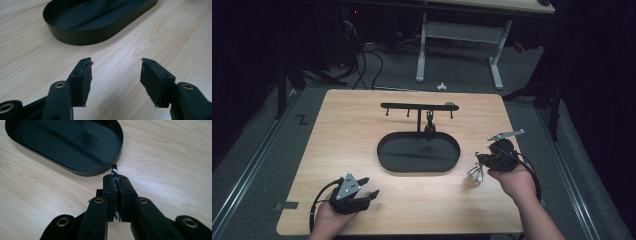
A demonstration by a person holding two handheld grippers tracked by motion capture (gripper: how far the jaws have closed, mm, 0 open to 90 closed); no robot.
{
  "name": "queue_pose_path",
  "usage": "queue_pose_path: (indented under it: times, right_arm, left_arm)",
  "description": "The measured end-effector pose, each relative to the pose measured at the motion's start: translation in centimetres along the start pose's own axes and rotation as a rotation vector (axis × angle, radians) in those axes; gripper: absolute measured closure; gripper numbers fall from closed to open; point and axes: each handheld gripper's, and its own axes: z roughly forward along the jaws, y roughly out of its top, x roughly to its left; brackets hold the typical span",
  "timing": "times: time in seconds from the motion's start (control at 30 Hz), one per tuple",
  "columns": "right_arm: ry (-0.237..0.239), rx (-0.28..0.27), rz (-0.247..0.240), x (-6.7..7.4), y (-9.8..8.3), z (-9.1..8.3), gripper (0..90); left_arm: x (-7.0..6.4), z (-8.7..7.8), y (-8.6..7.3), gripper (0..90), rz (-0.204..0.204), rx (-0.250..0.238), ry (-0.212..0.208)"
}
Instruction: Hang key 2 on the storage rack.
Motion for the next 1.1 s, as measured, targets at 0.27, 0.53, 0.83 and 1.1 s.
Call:
queue_pose_path:
  times: [0.27,0.53,0.83,1.1]
  right_arm:
    - [0.006,-0.001,-0.016,0.7,1.1,-0.3,86.3]
    - [0.018,-0.015,-0.045,1.6,2.4,-0.7,86.3]
    - [0.036,-0.024,-0.073,2.3,4.1,-0.6,86.3]
    - [0.044,-0.026,-0.078,2.6,5.5,-0.1,86.3]
  left_arm:
    - [0.1,-0.5,0.0,42.7,-0.006,-0.015,0.002]
    - [0.3,-0.7,-0.1,42.8,-0.018,-0.015,0.010]
    - [0.0,-0.5,0.1,42.9,-0.013,-0.012,0.015]
    - [0.1,-0.8,-0.2,43.0,-0.012,-0.009,0.018]
